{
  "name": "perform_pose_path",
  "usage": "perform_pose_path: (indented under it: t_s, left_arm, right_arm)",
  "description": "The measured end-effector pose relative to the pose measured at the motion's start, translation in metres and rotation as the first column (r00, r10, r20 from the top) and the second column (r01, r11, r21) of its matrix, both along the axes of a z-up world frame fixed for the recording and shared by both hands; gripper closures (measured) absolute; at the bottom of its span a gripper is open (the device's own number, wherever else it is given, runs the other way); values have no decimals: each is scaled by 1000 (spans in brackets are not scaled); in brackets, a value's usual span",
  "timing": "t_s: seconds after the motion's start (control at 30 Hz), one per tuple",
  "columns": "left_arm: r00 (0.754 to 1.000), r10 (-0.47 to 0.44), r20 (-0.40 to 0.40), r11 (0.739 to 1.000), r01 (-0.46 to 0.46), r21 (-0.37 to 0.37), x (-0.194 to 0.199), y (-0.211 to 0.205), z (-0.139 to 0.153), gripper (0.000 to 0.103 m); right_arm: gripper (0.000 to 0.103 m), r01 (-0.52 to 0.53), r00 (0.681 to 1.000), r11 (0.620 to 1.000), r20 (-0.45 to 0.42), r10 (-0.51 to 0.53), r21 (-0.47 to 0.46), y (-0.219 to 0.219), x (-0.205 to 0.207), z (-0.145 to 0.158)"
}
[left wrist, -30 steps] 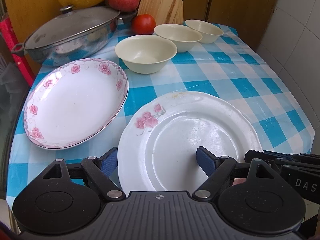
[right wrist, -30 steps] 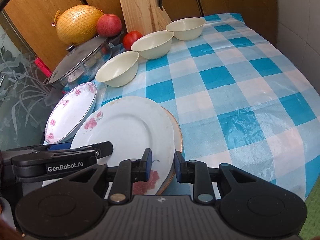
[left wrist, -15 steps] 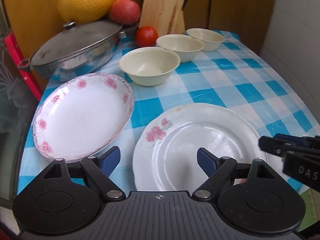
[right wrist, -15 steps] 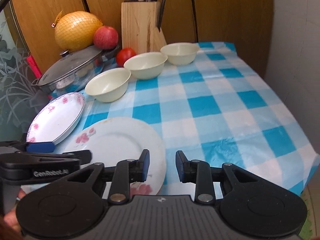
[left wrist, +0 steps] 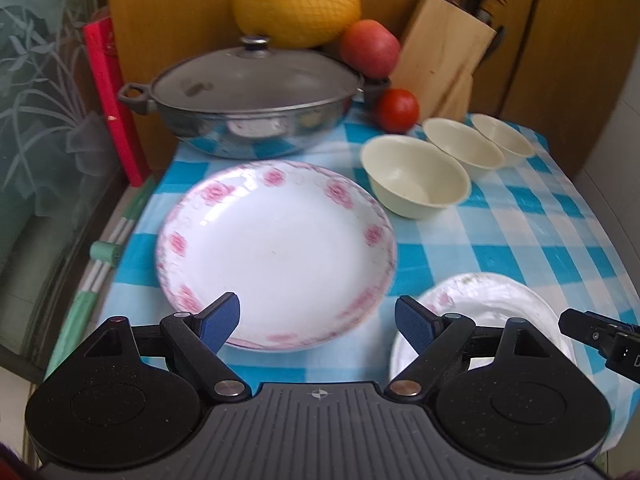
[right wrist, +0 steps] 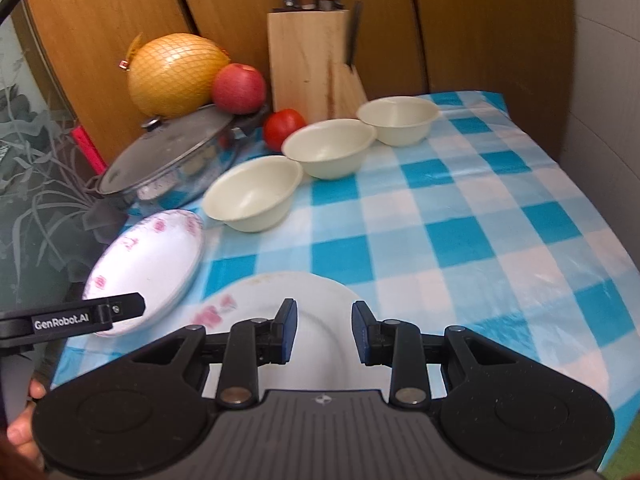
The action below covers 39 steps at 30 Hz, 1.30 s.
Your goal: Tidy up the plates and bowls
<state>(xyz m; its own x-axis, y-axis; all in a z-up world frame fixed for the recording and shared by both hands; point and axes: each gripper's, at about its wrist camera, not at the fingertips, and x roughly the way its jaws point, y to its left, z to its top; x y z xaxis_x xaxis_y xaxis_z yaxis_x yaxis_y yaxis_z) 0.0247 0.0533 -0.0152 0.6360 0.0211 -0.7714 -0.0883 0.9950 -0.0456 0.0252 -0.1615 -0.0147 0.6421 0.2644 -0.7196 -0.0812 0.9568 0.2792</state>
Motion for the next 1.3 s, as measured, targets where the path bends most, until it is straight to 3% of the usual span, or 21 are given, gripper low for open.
perform_pose_path:
  t_s: [0.73,1.3]
  left_arm:
    - [985,162,-64,985,-165,-53,29,69,-9,11]
    - [976,179,-127,980,-189,-68,52,89,-30,12]
  right_arm:
    - [74,-95,994,994,-42,97,46,78,64,-8]
    - [74,-154,983,986,-91,159,63,121,96,-31]
